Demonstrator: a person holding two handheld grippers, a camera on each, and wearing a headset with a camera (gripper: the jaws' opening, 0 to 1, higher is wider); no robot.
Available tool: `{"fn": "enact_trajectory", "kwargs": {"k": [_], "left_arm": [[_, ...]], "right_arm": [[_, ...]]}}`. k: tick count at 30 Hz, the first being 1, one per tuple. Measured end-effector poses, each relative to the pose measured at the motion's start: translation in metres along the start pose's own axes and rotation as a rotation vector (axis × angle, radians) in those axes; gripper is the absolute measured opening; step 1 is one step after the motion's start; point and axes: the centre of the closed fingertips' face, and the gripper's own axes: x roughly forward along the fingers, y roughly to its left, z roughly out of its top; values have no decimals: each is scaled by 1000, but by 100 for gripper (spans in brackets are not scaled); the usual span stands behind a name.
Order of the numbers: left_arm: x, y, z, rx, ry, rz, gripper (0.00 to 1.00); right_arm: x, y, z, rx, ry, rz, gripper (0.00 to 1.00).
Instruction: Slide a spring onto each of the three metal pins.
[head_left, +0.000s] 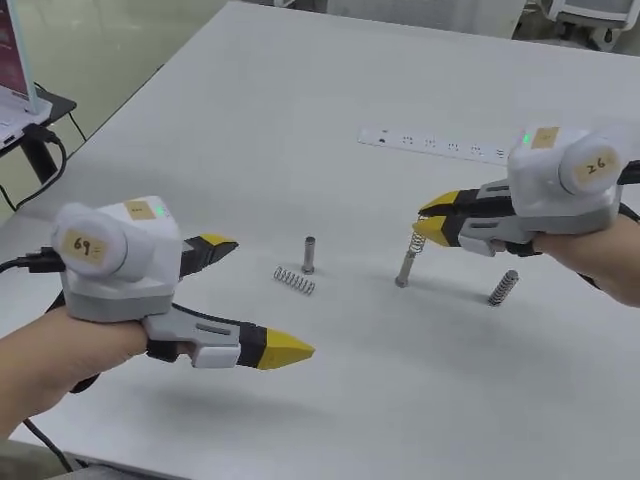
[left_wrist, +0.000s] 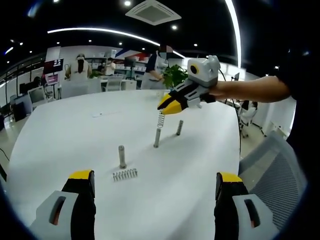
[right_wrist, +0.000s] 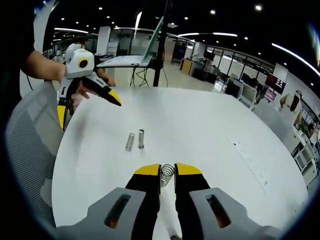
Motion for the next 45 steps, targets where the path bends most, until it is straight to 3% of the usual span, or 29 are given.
{"fn": "enact_trajectory", "kwargs": {"k": [29,45], "left_arm": [[-1,-2,-4,-6,7,-5,98],[-3,2,1,-1,-1,2,98]], "right_arm": [[9,4,-7,-10,25,11,8],[21,11,-28,8,64,18,8]]}}
